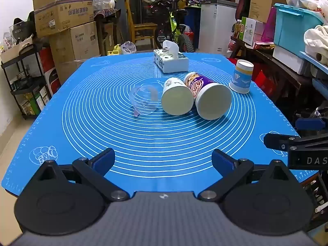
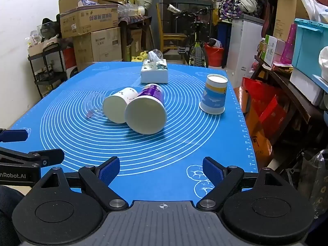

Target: Flip cup upside down

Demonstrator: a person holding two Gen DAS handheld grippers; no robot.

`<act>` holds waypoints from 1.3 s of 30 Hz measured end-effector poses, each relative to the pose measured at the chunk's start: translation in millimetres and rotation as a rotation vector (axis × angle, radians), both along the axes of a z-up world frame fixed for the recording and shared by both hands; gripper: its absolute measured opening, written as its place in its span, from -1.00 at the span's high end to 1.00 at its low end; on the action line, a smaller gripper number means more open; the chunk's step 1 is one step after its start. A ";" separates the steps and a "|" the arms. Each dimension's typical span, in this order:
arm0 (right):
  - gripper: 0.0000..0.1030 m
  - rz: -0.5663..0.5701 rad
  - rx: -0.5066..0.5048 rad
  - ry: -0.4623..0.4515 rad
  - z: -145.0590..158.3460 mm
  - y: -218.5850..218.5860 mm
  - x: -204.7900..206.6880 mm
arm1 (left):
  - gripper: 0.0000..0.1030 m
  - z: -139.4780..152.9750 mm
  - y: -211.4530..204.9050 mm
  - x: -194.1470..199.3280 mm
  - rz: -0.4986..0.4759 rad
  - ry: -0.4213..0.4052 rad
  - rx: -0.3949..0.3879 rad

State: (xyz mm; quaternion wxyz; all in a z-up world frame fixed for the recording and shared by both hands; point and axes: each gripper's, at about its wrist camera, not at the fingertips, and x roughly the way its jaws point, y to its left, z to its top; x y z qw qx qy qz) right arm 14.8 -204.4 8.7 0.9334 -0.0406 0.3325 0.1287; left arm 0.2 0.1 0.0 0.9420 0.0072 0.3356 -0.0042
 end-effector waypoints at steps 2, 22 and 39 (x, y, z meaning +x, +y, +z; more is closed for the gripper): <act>-0.73 0.000 -0.002 0.001 -0.4 -0.1 0.5 | -0.93 0.2 0.3 -0.3 -0.002 -0.002 -0.003; -0.73 0.001 -0.001 0.008 -0.8 -1.1 1.7 | -0.93 -5.2 -2.9 1.8 -0.007 0.000 0.010; -0.73 0.000 -0.001 0.012 -0.5 -1.9 1.5 | -0.93 -3.3 -3.2 2.0 -0.007 0.001 0.010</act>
